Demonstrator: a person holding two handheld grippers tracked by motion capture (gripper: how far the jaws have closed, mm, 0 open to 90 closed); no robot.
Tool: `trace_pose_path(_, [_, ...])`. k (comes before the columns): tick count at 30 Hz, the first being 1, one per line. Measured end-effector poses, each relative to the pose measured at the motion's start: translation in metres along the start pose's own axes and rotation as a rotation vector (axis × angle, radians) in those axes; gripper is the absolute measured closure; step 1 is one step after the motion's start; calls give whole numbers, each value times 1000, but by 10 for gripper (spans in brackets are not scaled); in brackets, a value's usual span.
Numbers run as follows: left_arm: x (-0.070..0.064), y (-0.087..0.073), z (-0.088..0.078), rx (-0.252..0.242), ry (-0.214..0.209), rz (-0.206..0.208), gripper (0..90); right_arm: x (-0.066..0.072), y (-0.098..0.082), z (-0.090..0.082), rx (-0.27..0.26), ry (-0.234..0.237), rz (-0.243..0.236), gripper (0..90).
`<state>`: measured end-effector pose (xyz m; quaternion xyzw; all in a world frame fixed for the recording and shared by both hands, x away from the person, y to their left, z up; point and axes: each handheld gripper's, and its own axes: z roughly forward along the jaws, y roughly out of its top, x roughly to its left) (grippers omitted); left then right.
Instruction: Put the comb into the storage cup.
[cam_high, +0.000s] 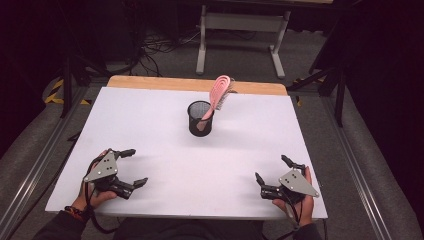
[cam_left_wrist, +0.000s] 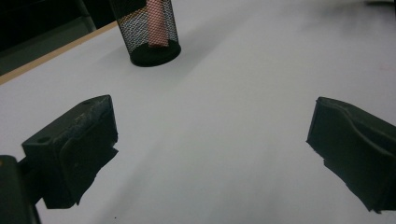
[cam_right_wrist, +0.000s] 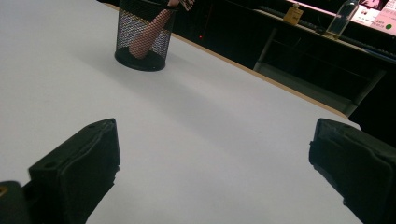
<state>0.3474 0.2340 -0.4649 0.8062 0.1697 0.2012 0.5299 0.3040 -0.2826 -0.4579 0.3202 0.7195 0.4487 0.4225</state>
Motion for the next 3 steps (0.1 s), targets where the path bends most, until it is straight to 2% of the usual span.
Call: trace_pose_path(3, [1, 0, 1, 0, 2, -1, 24, -1, 0, 0, -2, 1, 6, 24])
